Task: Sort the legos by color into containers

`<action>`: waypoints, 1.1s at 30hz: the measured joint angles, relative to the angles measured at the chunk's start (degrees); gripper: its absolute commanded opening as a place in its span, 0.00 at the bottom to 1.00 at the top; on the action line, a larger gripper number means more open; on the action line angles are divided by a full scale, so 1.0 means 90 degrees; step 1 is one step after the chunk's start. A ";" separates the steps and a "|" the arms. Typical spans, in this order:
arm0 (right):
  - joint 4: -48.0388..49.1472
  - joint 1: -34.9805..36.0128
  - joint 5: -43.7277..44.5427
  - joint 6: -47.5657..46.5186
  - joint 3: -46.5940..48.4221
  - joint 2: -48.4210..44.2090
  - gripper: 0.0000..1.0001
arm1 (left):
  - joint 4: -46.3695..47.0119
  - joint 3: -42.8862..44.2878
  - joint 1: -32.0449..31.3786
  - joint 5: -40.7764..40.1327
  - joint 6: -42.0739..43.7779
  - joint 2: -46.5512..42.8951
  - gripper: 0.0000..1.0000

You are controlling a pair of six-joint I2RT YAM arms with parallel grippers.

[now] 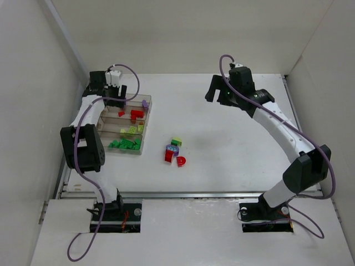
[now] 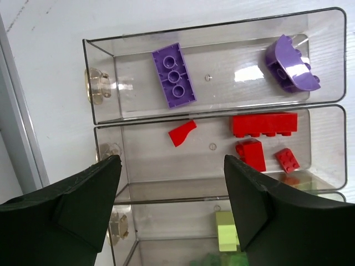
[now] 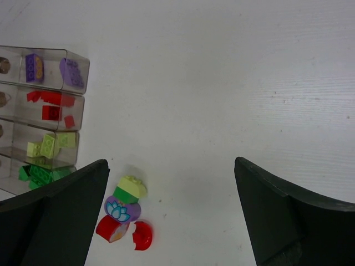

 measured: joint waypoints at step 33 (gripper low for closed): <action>0.0051 0.0743 0.0481 -0.0153 -0.2205 -0.1678 1.00 | -0.1778 -0.2035 -0.2705 0.0053 0.1039 -0.4005 0.70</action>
